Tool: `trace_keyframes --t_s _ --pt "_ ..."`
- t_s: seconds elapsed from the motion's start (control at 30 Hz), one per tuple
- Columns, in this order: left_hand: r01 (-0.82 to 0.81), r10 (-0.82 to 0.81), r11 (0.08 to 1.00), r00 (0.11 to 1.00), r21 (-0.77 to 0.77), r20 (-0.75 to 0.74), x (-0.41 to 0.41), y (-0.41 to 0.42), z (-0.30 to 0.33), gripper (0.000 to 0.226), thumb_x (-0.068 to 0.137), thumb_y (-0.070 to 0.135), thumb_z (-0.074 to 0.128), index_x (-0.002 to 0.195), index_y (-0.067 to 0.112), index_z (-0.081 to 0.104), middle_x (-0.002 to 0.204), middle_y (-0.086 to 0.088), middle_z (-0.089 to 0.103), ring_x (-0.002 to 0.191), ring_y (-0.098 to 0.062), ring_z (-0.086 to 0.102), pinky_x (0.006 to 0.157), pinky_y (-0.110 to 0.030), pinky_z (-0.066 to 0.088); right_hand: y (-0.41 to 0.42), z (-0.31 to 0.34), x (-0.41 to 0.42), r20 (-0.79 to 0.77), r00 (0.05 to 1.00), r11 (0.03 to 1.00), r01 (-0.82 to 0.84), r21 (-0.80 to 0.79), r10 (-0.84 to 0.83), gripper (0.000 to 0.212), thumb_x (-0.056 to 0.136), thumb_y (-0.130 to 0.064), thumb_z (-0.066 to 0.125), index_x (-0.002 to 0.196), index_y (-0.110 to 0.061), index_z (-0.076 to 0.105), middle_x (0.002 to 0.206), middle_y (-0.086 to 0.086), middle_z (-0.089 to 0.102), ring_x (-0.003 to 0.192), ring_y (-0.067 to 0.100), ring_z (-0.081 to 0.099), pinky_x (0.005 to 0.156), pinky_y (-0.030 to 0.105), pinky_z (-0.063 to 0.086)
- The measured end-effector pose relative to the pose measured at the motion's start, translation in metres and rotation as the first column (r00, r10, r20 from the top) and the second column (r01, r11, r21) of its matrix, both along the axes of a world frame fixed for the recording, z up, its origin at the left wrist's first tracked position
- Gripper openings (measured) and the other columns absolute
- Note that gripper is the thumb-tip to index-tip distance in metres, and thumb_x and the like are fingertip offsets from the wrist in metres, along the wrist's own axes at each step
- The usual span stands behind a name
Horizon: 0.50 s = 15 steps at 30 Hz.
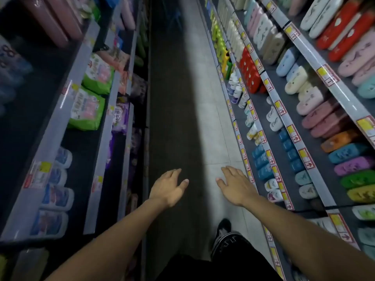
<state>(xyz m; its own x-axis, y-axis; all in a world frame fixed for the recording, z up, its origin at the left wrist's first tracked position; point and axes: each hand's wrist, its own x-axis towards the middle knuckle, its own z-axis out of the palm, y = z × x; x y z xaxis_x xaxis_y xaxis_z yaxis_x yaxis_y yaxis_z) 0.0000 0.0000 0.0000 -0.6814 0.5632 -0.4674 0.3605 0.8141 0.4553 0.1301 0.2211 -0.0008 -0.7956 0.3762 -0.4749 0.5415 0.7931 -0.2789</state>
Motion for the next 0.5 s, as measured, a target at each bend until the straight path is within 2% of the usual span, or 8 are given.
trace_keyframes --t_s 0.33,0.5 --pt "0.026 -0.032 0.996 0.997 -0.088 -0.066 -0.113 0.108 0.006 0.069 0.105 0.06 0.035 0.164 0.024 0.027 0.169 0.0 0.031 0.156 -0.022 0.027 0.125 -0.041 0.027 0.108 0.001 -0.11 -0.026 0.99 0.987 -0.135 0.085 0.138 0.069 0.107 -0.056 0.027 0.163 -0.016 0.026 0.171 0.006 0.022 0.155 0.026 0.021 0.127 0.039 0.018" --pt "-0.036 0.026 0.994 0.995 -0.099 -0.096 -0.17 0.178 0.017 0.069 0.106 0.06 0.036 0.164 0.023 0.028 0.169 -0.002 0.032 0.156 -0.023 0.028 0.126 -0.041 0.026 0.175 0.008 -0.171 -0.022 0.985 0.984 -0.168 0.063 0.17 0.066 0.107 -0.055 0.027 0.16 -0.014 0.032 0.167 0.005 0.03 0.152 0.027 0.028 0.123 0.039 0.025"
